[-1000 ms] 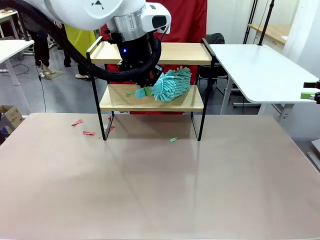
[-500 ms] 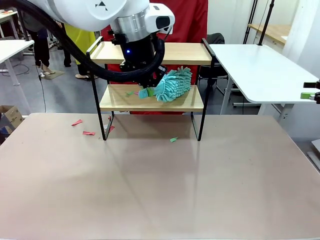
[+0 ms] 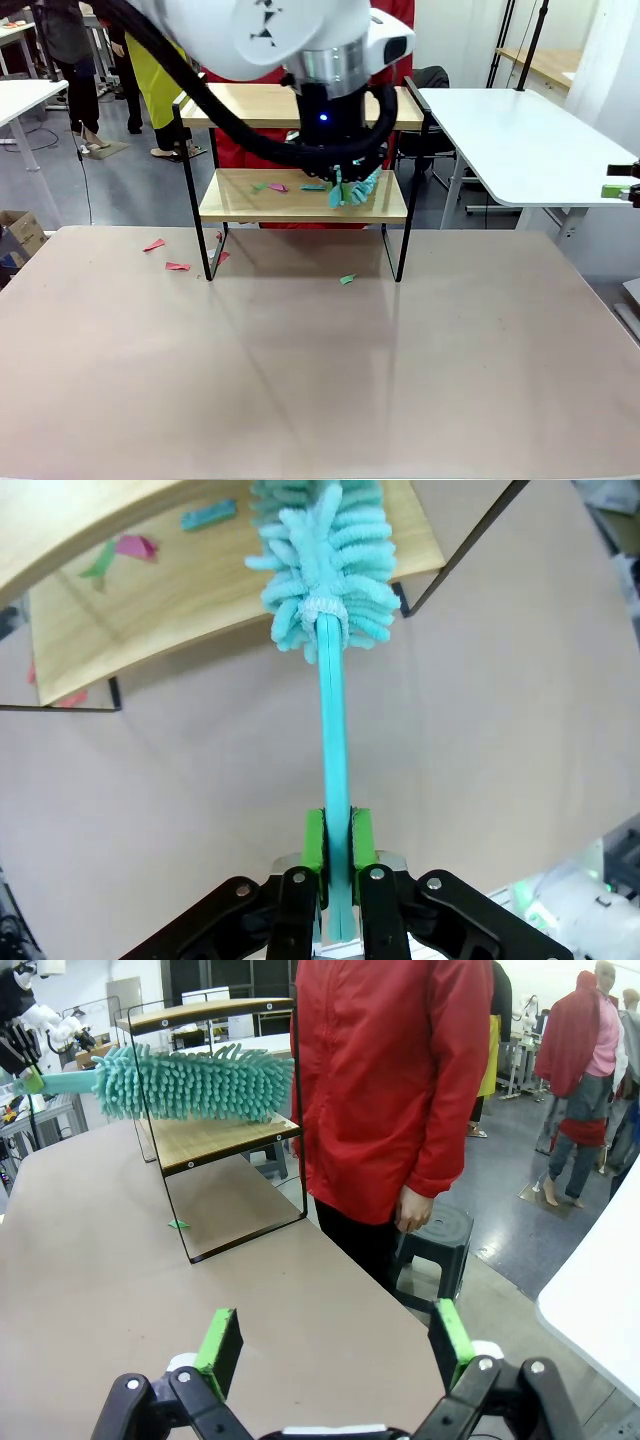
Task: Clean the shelf.
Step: Clean the specific section of the Shelf indicated by the human with the Duster.
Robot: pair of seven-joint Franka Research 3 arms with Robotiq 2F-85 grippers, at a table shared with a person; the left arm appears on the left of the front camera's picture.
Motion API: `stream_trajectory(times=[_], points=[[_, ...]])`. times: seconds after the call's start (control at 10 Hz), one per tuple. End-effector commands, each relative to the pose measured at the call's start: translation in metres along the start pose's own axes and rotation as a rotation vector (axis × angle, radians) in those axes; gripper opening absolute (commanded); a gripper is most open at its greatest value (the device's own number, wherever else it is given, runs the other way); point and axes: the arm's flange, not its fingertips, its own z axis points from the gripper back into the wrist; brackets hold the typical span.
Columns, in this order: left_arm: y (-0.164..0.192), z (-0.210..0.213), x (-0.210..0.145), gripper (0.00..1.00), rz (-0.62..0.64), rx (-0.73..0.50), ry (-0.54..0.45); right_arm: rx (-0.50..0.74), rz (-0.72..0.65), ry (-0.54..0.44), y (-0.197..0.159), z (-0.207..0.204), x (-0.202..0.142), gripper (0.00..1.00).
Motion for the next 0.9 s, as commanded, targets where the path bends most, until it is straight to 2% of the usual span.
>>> stream_trajectory(times=[0.0,0.2,0.4,0.6,0.8], points=[[-0.032,-0.007,0.009,0.13,0.046,0.019,-0.054,0.000,0.006,-0.002,0.000,-0.001,0.003,1.00],[-0.053,-0.025,0.006,0.13,0.129,0.078,-0.095,0.000,0.006,-0.002,0.000,-0.001,0.003,1.00],[-0.057,-0.034,0.000,0.13,0.175,0.096,-0.093,0.000,0.006,-0.002,0.000,-0.001,0.003,1.00],[-0.071,-0.050,-0.007,0.13,0.098,0.055,-0.035,0.000,0.006,-0.002,0.000,-0.001,0.003,1.00],[-0.075,-0.064,-0.007,0.13,0.058,0.080,0.035,0.000,0.006,-0.002,0.000,-0.001,0.003,1.00]])
